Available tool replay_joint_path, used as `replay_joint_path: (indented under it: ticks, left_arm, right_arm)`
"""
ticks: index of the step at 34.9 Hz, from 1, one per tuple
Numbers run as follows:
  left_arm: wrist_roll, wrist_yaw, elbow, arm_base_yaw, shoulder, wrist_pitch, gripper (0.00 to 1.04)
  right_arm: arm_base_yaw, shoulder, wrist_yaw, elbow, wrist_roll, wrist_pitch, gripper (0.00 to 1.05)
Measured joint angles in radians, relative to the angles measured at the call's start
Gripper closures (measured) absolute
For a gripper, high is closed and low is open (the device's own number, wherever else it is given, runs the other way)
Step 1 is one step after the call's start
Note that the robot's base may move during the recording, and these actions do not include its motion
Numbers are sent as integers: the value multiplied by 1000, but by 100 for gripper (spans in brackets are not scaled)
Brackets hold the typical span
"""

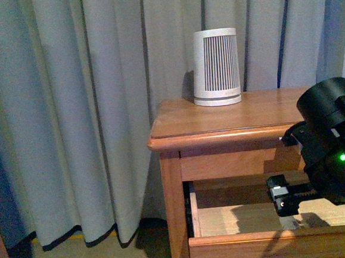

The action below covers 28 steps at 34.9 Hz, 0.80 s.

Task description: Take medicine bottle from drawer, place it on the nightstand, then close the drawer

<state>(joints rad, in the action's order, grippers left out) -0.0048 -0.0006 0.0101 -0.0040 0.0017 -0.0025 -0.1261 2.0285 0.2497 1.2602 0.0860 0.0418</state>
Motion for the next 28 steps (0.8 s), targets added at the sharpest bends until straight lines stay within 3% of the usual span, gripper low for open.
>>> replay_joint_path:
  ticks: [28]
  left_arm:
    - [0, 0, 0, 0, 0, 0, 7]
  right_arm:
    - [-42, 240, -18, 134, 71, 3, 7]
